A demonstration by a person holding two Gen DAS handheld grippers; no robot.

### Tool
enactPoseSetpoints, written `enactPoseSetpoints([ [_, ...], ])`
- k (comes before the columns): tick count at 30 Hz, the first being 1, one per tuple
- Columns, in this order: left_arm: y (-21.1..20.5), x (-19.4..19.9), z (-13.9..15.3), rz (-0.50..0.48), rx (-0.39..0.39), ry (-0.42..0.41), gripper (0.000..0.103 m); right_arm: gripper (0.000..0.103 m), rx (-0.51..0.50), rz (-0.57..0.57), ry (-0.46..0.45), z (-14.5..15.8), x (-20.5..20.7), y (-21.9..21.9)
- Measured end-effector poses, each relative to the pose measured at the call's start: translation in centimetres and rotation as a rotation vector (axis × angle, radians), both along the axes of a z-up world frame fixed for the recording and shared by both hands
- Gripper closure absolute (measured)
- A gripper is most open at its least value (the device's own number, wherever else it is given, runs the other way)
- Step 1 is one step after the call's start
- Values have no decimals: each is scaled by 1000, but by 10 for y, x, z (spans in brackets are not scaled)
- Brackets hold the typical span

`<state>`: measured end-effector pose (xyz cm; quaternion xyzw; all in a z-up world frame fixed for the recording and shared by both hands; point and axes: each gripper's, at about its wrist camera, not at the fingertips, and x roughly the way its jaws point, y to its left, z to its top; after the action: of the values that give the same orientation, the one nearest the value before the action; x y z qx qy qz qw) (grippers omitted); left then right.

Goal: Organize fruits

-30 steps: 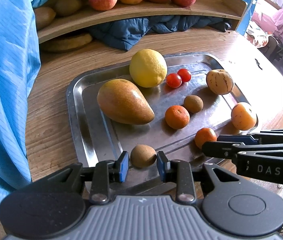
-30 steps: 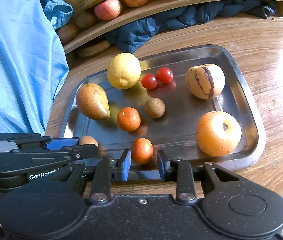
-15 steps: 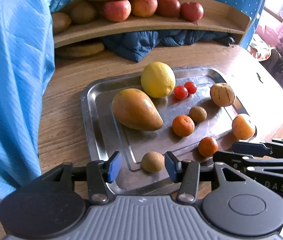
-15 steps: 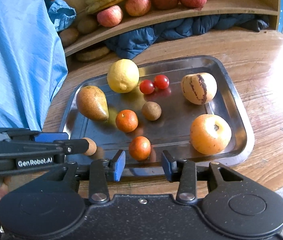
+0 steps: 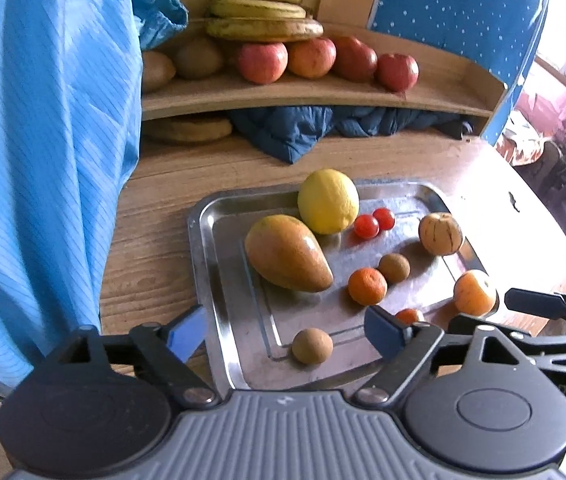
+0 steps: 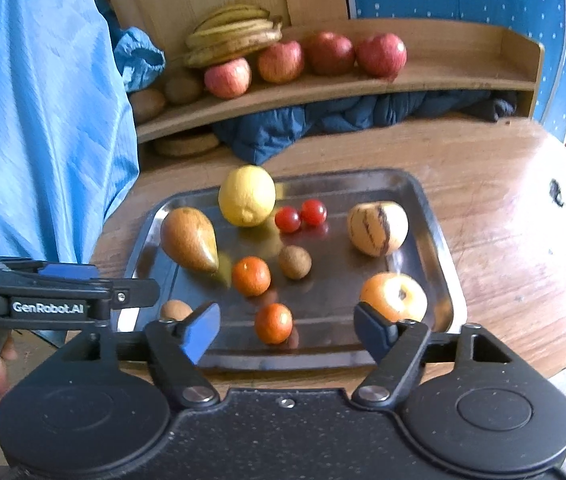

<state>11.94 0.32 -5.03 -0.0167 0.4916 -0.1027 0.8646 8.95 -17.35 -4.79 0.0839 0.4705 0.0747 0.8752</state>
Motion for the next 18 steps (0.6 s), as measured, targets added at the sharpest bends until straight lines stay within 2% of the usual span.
enactPoseSetpoints([
  [5,-1,-2,5,22,-9,-16,2,13,-16,-2,-21,6,-3,-3],
  [9,-4,-7,9,37,-1,-30,1,4,-21,-15,-47,11,-8,-8],
  [18,-9,-34,23,71,-15,-56,1,1,-15,-37,-99,25,-30,-28],
])
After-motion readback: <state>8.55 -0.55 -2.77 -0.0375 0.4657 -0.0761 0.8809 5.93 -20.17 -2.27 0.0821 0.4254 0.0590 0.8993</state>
